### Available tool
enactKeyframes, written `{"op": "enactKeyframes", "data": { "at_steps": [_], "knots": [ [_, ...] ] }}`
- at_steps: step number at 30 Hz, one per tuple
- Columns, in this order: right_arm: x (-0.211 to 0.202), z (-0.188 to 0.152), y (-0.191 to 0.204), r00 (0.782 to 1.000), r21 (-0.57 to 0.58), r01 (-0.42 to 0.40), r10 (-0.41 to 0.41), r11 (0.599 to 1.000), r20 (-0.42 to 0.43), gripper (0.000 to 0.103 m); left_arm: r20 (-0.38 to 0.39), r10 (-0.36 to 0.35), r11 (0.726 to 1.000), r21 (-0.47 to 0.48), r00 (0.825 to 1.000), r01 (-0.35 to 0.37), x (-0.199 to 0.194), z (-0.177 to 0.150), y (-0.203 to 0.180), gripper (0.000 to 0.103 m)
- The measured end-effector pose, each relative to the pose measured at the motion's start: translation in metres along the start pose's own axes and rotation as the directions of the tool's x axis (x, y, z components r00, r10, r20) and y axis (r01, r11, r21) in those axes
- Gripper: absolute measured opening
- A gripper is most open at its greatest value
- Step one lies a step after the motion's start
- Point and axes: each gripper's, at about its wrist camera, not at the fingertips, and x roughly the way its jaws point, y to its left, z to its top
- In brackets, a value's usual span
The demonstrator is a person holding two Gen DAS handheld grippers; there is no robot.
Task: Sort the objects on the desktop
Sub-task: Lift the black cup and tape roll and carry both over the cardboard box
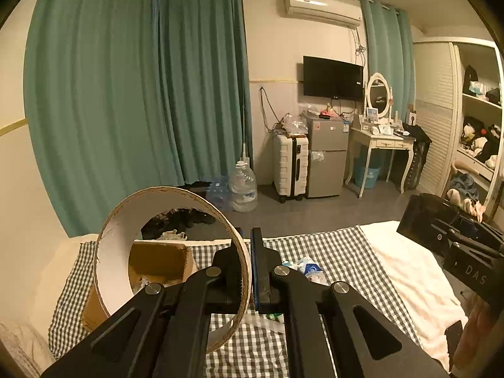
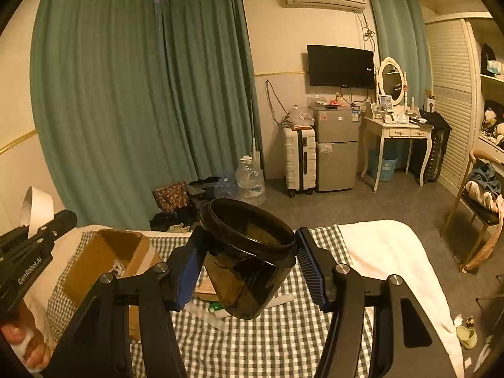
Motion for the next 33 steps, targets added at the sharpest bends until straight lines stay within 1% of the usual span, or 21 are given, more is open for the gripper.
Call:
{"op": "enactKeyframes", "data": {
  "at_steps": [9, 14, 23, 26, 33],
  "knots": [
    [0.006, 0.006, 0.03, 1.0, -0.017, -0.016, 0.016, 1.0, 0.012, 0.057, -0.001, 0.021, 1.0, -0.013, 1.0, -0.021, 0.001, -0.004, 0.023, 0.004],
    [0.012, 0.006, 0.052, 0.999, -0.033, -0.036, 0.036, 0.999, 0.012, 0.057, -0.003, 0.042, 0.999, -0.027, 0.999, -0.042, 0.005, -0.008, 0.043, 0.004],
    [0.027, 0.006, 0.094, 0.997, -0.065, -0.082, 0.082, 0.994, -0.002, 0.057, -0.033, 0.085, 0.994, -0.071, 0.996, -0.087, 0.016, -0.019, 0.088, 0.004],
    [0.033, 0.005, 0.108, 0.995, -0.074, -0.103, 0.102, 0.992, -0.008, 0.057, -0.047, 0.094, 0.993, -0.069, 0.994, -0.097, 0.018, -0.026, 0.099, 0.004],
    [0.057, -0.004, 0.148, 0.986, -0.093, -0.164, 0.16, 0.982, -0.046, 0.057, -0.088, 0.135, 0.986, -0.085, 0.987, -0.143, 0.027, -0.038, 0.127, 0.004]
  ]
}}
